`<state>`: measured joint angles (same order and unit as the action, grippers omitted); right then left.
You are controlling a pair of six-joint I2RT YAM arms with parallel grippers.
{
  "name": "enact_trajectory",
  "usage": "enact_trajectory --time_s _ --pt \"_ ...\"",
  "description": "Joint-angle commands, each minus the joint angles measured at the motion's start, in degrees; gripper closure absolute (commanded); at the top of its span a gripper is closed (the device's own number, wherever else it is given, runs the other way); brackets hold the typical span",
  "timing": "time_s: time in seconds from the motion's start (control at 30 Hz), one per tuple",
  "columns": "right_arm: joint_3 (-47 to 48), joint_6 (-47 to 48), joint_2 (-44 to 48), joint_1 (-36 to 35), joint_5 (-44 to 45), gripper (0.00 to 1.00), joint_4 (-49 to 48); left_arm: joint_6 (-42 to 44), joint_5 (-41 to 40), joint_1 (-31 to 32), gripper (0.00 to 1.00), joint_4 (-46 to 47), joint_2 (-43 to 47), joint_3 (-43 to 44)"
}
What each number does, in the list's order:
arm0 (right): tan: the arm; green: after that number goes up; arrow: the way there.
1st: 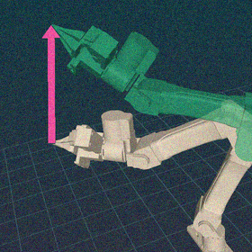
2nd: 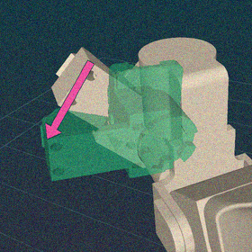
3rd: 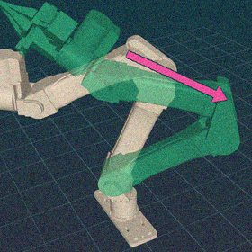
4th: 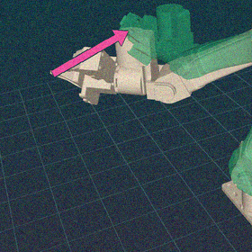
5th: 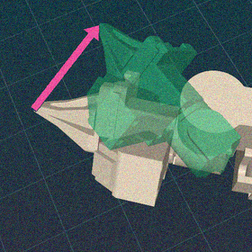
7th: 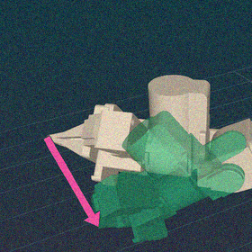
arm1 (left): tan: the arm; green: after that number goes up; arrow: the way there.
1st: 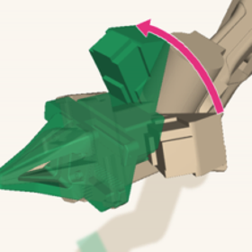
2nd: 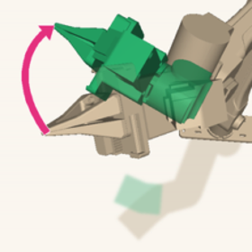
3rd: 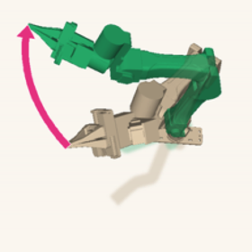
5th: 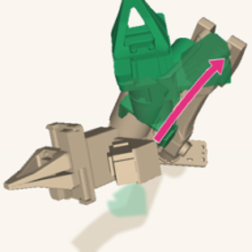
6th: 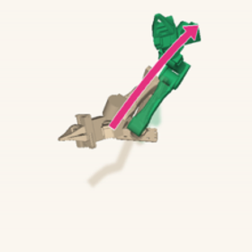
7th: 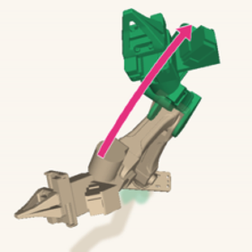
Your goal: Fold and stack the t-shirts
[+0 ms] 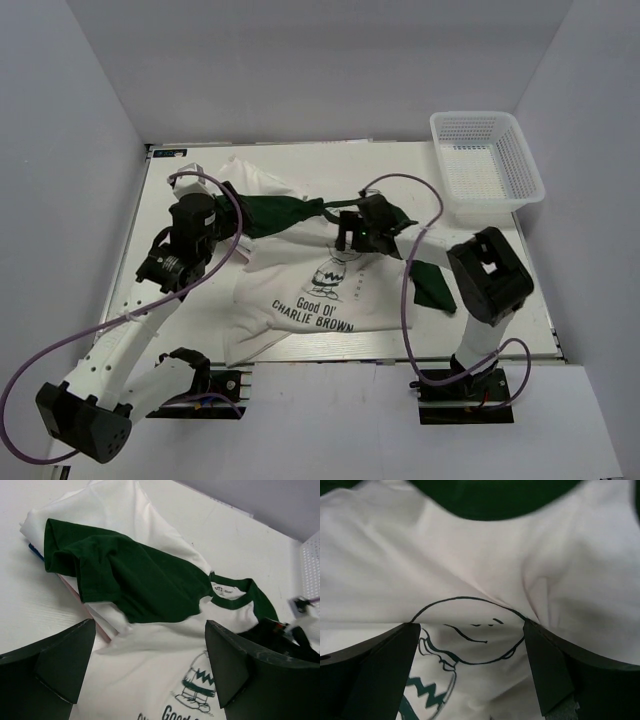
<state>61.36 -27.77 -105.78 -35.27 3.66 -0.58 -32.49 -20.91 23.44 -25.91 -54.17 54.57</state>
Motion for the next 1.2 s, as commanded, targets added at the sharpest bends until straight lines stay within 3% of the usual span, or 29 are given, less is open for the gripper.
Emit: enact_trajectory --time_s 0.0,0.13,0.23,0.47,0.57,0.6,0.63,0.67,0.7,0.77,0.8,0.87,0.9,1.07,1.17 --pt "-9.8 -3.9 3.8 3.4 9.9 0.1 9.4 0.0 -0.5 0.2 0.0 -1.3 -1.6 3.1" --pt "-20.6 -7.2 16.9 7.9 14.4 0.1 12.6 0.6 -0.5 0.2 0.0 -3.0 -5.1 5.4" --pt "-26.2 -6.6 23.9 9.8 12.5 0.1 14.2 2.9 1.0 0.2 0.0 -3.5 -8.2 6.7" --pt "-24.5 -1.9 38.4 11.1 14.3 0.1 22.2 16.4 19.5 0.7 0.0 -0.2 -17.3 9.7" --pt "-20.9 1.8 41.9 12.1 17.1 0.1 28.1 19.5 16.4 1.8 0.0 -2.4 -24.9 13.9" --pt "-20.5 -0.2 42.8 12.7 20.0 0.1 33.0 19.5 14.1 1.8 0.0 -3.3 -28.7 16.4" --pt "-19.5 -3.7 43.3 13.3 28.4 0.1 38.4 20.0 10.7 1.8 0.0 -5.4 -30.5 17.8" --pt "-19.4 -5.0 46.2 13.5 29.0 0.1 38.0 20.0 9.1 1.8 0.0 -6.2 -32.2 19.1" --pt "-19.9 -4.0 47.6 13.5 27.9 0.1 35.3 21.4 8.1 2.3 0.0 -6.2 -33.6 20.9" --pt "-22.9 0.0 54.1 13.4 16.2 0.1 28.1 22.2 7.4 2.3 0.0 -6.2 -36.5 22.9" --pt "-24.8 1.0 55.2 13.1 5.5 0.1 22.4 22.2 6.8 2.3 0.0 -6.2 -37.1 23.6" --pt "-25.6 5.3 54.9 12.5 -2.1 0.1 17.3 21.6 8.7 2.3 0.0 -5.6 -37.1 24.3" --pt "-24.9 5.4 53.8 12.5 -11.0 0.1 12.0 21.1 11.2 2.3 0.0 -4.9 -36.6 24.3" --pt "-17.9 6.8 38.5 5.4 -16.9 0.1 2.3 17.3 12.7 1.6 0.0 -0.6 -29.9 19.2" --pt "-13.0 5.5 26.3 1.6 -20.2 0.1 -4.3 13.9 6.6 0.9 0.0 0.1 -24.1 15.0"
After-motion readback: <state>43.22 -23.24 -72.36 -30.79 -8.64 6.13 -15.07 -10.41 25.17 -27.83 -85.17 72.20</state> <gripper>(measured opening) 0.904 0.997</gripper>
